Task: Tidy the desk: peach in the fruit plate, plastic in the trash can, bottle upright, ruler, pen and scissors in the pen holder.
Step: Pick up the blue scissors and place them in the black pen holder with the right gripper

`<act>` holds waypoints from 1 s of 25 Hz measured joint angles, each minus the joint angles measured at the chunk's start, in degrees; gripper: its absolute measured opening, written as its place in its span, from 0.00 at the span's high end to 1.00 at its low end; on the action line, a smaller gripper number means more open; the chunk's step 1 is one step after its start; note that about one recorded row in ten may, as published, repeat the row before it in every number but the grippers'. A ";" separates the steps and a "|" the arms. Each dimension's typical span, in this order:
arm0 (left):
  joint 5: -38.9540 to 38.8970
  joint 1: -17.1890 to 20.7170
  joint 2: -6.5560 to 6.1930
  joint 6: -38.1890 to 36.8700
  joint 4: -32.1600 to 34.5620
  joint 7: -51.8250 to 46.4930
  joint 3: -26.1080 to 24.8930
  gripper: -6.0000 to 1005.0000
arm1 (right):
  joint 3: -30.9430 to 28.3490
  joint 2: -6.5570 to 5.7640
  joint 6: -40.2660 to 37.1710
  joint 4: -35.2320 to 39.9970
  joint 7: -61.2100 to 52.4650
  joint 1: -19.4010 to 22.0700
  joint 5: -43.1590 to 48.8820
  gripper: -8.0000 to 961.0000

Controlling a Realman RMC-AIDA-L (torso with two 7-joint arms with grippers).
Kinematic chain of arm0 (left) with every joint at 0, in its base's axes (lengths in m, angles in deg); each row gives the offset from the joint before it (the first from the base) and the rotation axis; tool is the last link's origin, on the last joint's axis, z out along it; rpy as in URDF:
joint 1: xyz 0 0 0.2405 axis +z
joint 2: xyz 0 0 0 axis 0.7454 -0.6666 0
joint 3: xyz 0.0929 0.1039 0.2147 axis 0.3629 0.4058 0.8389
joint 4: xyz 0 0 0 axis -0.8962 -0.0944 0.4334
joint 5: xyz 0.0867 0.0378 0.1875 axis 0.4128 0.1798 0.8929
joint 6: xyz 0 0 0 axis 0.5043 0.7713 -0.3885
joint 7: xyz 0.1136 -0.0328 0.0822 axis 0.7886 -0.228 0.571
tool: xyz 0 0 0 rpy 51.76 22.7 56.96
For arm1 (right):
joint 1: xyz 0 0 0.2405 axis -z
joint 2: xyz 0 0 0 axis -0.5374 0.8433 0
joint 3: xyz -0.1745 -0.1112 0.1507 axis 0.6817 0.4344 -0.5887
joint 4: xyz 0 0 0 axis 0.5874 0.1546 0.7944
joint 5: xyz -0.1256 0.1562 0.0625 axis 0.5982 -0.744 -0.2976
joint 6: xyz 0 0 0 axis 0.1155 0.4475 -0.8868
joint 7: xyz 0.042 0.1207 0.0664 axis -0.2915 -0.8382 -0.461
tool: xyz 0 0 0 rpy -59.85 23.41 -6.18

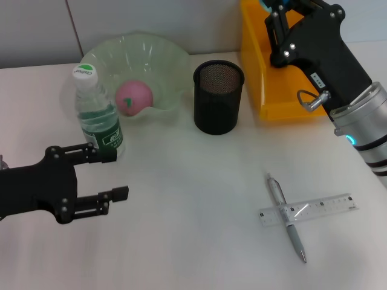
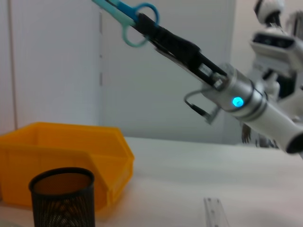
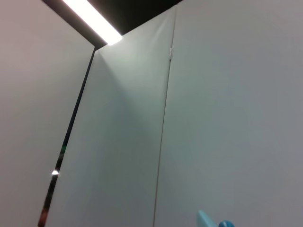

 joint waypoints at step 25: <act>-0.13 0.32 0.07 2.16 -2.24 1.11 3.02 0.30 | 36.36 -6.63 11.09 74.10 -103.89 -5.49 6.78 0.91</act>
